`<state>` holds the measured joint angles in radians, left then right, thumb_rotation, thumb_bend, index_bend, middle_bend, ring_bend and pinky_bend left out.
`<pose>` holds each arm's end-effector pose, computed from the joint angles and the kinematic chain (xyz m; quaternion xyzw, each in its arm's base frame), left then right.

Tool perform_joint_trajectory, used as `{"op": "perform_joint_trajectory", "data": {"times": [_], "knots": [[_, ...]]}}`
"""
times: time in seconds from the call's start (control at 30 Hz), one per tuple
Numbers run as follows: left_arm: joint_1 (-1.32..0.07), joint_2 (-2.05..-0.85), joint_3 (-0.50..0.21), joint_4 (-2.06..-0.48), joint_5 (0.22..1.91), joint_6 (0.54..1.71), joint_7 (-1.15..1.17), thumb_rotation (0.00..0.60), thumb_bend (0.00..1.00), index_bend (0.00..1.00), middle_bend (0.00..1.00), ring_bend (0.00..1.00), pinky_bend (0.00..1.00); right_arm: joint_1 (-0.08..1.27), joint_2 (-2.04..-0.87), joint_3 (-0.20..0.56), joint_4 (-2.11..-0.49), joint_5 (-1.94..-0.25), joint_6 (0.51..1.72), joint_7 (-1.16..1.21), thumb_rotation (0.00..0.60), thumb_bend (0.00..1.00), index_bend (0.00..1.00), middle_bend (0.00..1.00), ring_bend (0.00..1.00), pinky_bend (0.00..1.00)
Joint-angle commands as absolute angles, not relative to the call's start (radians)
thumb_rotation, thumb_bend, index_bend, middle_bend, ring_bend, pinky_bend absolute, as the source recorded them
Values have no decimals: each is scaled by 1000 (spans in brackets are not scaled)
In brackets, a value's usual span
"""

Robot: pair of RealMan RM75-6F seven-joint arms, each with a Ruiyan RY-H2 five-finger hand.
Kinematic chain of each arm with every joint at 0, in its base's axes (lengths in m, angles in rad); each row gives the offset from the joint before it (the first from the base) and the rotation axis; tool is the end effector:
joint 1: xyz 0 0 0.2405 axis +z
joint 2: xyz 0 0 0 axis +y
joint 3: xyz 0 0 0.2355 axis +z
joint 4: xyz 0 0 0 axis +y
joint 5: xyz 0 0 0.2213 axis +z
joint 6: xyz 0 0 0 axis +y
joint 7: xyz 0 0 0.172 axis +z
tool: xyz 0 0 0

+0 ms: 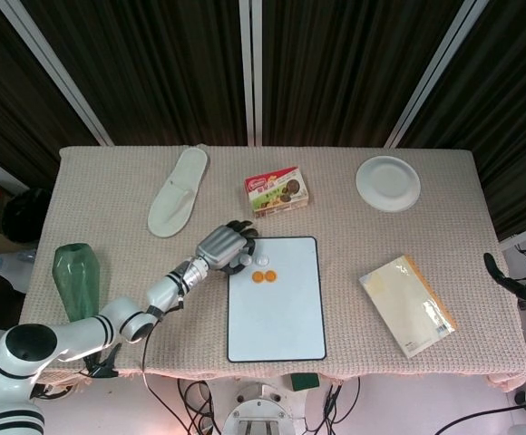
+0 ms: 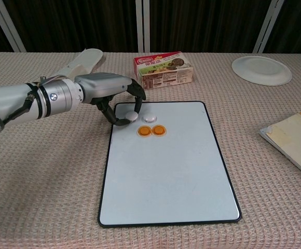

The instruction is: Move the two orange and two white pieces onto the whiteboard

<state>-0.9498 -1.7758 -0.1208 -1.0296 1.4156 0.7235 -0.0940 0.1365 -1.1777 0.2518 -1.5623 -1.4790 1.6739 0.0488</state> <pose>-0.0935 0.3830 -0.1169 -0.8232 -0.3443 -0.3484 0.2871 -0.2608 -0.2535 0.1946 0.4947 -0.2785 0.5318 0.6284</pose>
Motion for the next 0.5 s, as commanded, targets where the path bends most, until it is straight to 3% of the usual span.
{"op": "perform_joint_trajectory", "data": {"times": [0.03, 0.5], "knots": [[-951, -1774, -122, -1035, 1412, 725, -91, 600, 310, 484, 189, 60, 150, 136, -1177, 251, -1563, -1479, 1675, 47, 600, 214, 0, 0, 0, 0], [-961, -1784, -118, -1040, 1405, 723, -84, 600, 310, 481, 189, 59, 150, 134, -1178, 251, -1560, -1478, 1675, 50, 600, 214, 0, 0, 0, 0]]}}
